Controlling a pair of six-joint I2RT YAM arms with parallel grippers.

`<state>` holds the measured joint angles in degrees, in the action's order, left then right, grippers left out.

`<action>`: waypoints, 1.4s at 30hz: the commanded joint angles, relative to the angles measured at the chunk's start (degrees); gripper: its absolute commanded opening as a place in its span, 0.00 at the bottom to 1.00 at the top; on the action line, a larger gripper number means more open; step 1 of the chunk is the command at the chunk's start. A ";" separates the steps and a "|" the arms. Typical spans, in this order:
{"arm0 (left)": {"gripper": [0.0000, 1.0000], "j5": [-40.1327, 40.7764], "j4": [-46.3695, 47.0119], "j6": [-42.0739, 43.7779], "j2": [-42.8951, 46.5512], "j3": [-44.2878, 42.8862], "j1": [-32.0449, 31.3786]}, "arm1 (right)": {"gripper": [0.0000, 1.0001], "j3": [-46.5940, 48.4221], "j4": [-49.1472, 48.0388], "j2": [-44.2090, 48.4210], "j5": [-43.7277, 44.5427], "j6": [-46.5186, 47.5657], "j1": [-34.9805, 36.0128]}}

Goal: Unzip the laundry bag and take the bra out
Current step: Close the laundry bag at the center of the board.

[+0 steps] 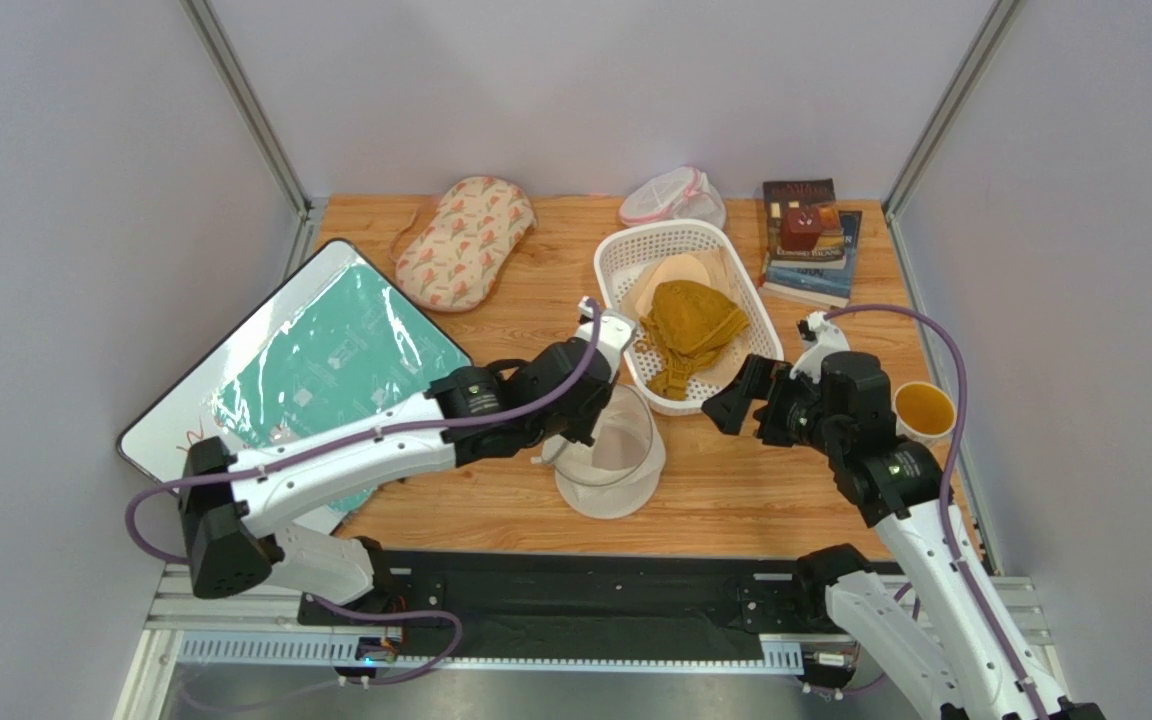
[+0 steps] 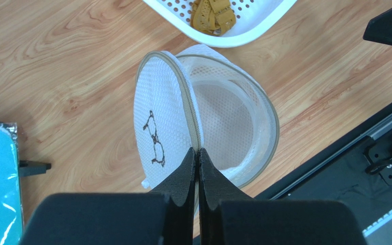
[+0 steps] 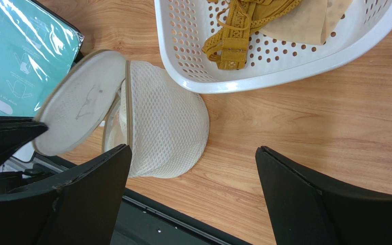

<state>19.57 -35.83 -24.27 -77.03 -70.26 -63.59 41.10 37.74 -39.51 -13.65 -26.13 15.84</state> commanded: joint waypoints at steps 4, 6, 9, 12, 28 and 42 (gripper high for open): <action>0.00 4.33 -2.40 0.45 -8.65 -6.37 -4.34 | 1.00 0.29 0.67 1.80 0.82 -0.50 0.16; 0.00 4.34 -2.66 0.10 -11.02 -7.61 -5.13 | 1.00 0.21 0.93 1.54 1.25 -0.41 0.16; 0.00 4.33 -3.19 -0.25 -13.66 -9.98 -5.58 | 1.00 -0.23 0.94 1.36 1.43 -0.33 -0.01; 0.00 4.86 -4.15 -0.42 -15.33 -11.92 -6.19 | 1.00 -0.58 1.02 1.27 1.69 -0.15 0.16; 0.87 -5.51 4.28 -1.66 -7.00 -5.24 -6.90 | 1.00 0.38 1.90 0.83 2.40 0.55 0.25; 0.95 -7.70 8.14 -0.07 12.32 7.74 1.35 | 1.00 -0.49 2.52 2.94 1.61 2.14 0.16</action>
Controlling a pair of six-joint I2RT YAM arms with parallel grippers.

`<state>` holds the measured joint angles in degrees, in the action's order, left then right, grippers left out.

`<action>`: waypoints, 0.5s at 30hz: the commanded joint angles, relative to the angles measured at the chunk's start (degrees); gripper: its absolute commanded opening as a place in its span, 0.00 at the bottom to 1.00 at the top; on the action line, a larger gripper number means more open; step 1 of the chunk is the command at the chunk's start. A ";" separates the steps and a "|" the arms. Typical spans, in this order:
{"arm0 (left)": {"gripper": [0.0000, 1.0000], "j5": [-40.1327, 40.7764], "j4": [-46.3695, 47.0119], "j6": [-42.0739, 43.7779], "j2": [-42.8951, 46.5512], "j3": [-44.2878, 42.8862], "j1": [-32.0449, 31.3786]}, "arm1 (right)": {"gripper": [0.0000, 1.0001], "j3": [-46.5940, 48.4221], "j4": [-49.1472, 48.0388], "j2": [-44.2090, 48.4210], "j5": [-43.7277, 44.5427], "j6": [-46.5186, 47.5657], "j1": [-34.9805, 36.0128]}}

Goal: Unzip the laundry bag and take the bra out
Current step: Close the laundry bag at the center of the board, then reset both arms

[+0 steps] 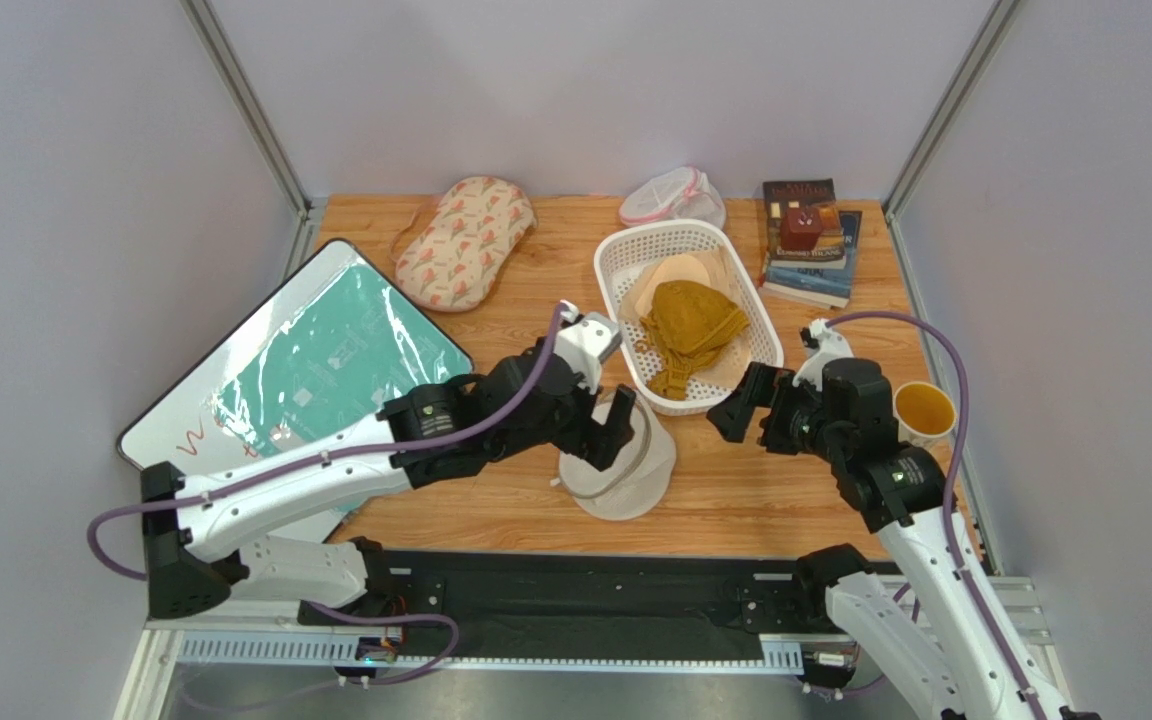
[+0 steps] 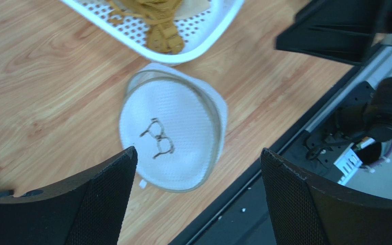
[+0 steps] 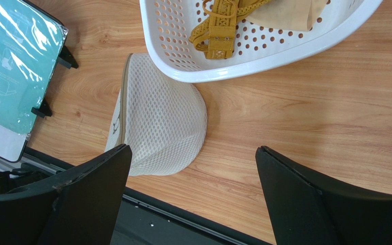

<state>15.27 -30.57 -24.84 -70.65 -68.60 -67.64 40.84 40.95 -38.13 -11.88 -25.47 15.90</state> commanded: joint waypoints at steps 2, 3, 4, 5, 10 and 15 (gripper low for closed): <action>0.95 -5.06 3.93 -0.03 9.11 8.82 10.21 | 1.00 -0.32 -0.96 1.74 -0.51 1.39 0.10; 0.95 -5.42 4.11 -0.38 12.35 11.27 11.90 | 1.00 -0.41 -1.05 1.66 -0.51 1.39 0.10; 0.95 -6.03 4.11 -0.56 13.95 12.42 15.83 | 1.00 -0.32 -1.05 1.57 -0.43 1.39 0.10; 0.95 -7.87 4.02 -0.73 15.53 14.96 17.78 | 1.00 -0.41 -1.13 1.57 -0.43 1.39 0.18; 0.97 -12.89 0.87 -1.70 26.96 21.22 31.74 | 1.00 -0.41 -1.05 1.92 -0.34 1.48 0.01; 1.00 -13.25 -4.84 -1.44 35.93 24.65 38.19 | 1.00 -0.41 -1.22 2.01 -0.25 1.65 0.10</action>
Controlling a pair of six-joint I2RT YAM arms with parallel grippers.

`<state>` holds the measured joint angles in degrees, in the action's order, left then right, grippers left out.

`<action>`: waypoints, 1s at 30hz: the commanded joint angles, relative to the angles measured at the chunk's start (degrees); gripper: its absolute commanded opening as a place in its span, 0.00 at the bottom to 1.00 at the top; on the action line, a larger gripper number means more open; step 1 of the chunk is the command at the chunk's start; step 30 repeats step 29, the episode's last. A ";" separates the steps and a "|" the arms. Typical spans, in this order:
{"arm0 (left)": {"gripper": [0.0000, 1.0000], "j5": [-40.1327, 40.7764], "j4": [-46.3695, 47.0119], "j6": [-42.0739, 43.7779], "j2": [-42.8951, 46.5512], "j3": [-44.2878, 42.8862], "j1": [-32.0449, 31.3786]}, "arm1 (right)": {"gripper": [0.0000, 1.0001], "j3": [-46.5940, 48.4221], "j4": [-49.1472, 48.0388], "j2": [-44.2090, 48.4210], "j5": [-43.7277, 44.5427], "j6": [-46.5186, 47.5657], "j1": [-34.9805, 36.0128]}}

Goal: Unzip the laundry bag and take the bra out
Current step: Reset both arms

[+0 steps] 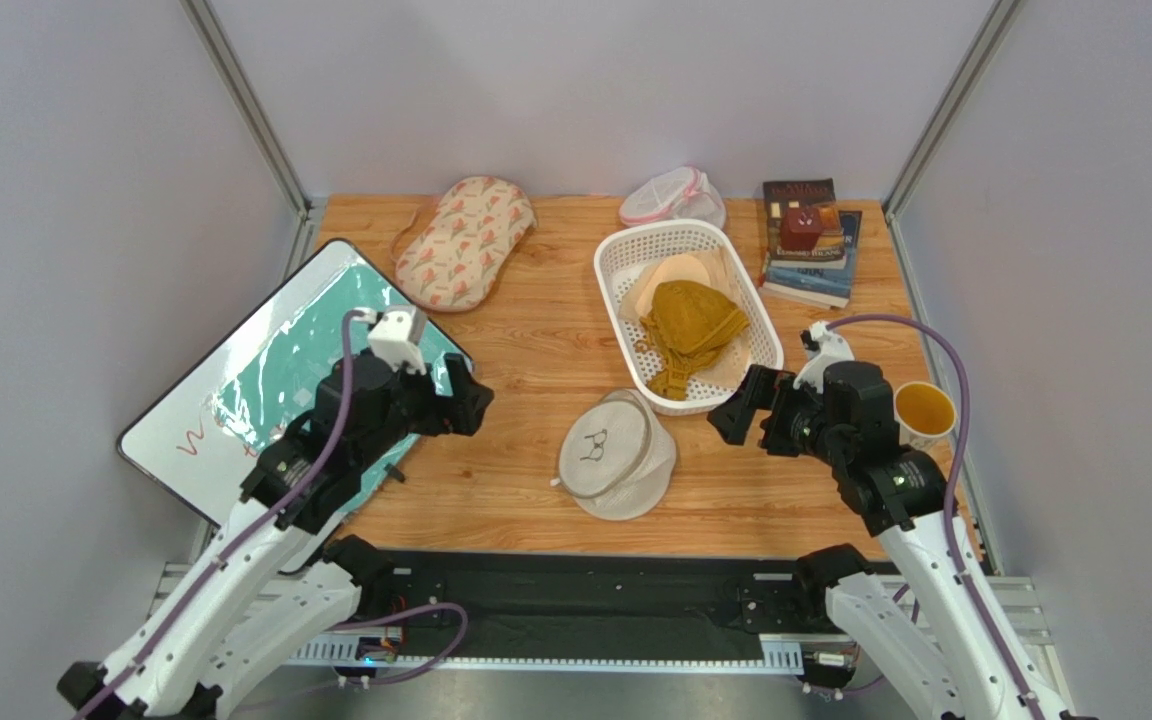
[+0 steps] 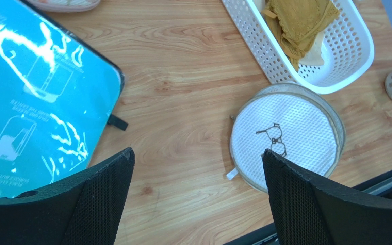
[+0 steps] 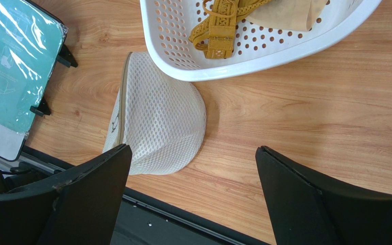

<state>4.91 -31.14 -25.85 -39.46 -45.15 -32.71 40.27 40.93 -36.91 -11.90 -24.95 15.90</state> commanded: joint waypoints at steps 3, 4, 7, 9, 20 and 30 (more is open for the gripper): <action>1.00 -1.92 -7.70 -0.52 7.03 1.55 4.15 | 1.00 0.25 -1.11 0.96 -0.05 1.13 0.10; 1.00 -0.79 -8.58 -0.78 7.47 1.64 4.14 | 1.00 0.33 -1.03 1.31 0.21 1.13 0.01; 0.99 1.06 -11.84 -1.05 8.43 1.55 4.23 | 1.00 0.16 -1.11 2.19 1.00 0.87 0.10; 0.99 1.42 -13.07 -0.96 9.58 1.81 4.15 | 1.00 0.16 -1.11 2.63 1.00 0.69 0.10; 0.98 -0.69 -13.08 0.18 13.97 2.61 4.14 | 1.00 -0.02 -1.03 2.71 1.09 0.69 0.10; 0.96 -1.92 -12.55 0.27 13.27 3.13 4.14 | 1.00 -0.02 -1.11 2.63 1.18 0.69 0.09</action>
